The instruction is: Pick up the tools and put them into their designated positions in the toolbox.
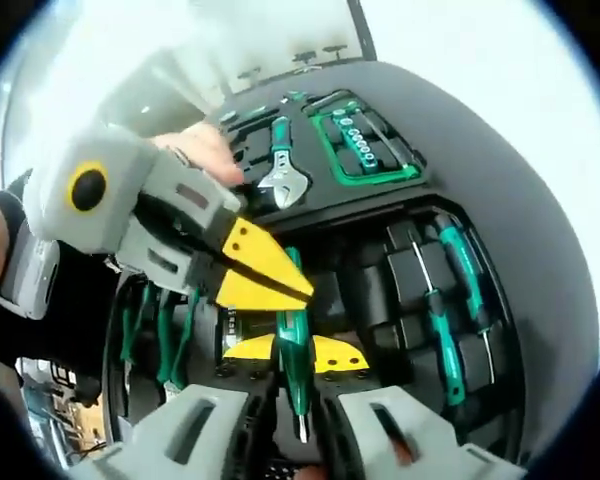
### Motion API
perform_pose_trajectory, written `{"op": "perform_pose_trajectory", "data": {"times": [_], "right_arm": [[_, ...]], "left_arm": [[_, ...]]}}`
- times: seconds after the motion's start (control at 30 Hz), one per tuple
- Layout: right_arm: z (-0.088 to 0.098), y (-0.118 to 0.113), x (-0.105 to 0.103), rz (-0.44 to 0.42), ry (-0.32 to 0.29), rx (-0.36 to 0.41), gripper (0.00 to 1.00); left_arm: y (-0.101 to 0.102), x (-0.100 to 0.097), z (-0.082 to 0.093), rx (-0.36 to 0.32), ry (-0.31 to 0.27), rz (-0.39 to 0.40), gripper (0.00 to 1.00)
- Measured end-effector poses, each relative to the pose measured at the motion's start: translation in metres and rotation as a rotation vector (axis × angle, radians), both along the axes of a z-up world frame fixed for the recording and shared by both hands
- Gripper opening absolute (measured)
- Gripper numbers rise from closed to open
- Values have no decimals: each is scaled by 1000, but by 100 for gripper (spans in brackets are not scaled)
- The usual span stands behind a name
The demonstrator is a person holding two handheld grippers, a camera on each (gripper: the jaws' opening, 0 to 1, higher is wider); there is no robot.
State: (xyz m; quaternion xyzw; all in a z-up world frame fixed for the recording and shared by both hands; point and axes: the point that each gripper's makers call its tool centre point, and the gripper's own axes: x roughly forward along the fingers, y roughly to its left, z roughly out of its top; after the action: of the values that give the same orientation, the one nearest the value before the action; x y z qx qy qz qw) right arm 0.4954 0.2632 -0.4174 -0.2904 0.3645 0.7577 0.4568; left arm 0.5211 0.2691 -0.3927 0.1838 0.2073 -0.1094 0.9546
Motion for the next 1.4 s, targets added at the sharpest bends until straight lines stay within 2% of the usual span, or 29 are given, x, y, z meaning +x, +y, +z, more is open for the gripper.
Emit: {"op": "perform_pose_trajectory", "data": {"times": [0.07,0.13,0.23,0.37,0.4,0.43,0.47,0.53,0.7,0.87,0.97,1.0,1.03,1.07,1.1,1.17,1.3,1.37,1.4], "right_arm": [[0,0,1,-7,-1,9,9],[0,-1,2,-16,-5,20,9],[0,0,2,-25,-8,28,9],[1,2,5,-28,-20,18,9],[0,2,5,-33,-12,7,9],[0,2,5,-44,6,-8,9],[0,2,5,-56,31,-25,9],[0,1,4,-88,114,-54,9],[0,4,0,-105,229,-74,9],[0,6,-1,-94,270,-91,8],[1,5,-2,-62,265,-104,8],[1,5,0,-45,257,-108,8],[1,4,1,-11,233,-104,8],[1,2,-1,19,215,-102,8],[1,1,-1,38,192,-108,8],[1,1,-1,42,161,-133,9],[2,1,4,115,14,-96,10],[3,-1,3,157,-105,-69,10],[1,-5,3,193,-187,-70,11]], "left_arm": [[1,4,0,53,-11,6,2],[0,8,1,116,-48,-9,2],[-3,5,1,183,-45,-3,2],[1,7,2,193,-43,8,2],[0,5,2,143,-31,23,2],[-3,4,8,97,-52,26,2],[-3,2,10,102,-51,29,2],[0,3,9,169,-45,38,2],[2,9,3,149,-23,15,2],[3,5,11,153,-46,2,2],[3,8,4,171,-13,18,2],[4,10,0,170,3,25,2],[5,13,2,161,-8,22,2],[4,15,1,121,8,34,2],[4,10,-4,88,54,51,2],[4,11,0,81,41,50,2],[2,9,-1,112,39,42,2],[2,10,-1,125,30,37,2],[2,11,-1,128,26,34,2]]}}
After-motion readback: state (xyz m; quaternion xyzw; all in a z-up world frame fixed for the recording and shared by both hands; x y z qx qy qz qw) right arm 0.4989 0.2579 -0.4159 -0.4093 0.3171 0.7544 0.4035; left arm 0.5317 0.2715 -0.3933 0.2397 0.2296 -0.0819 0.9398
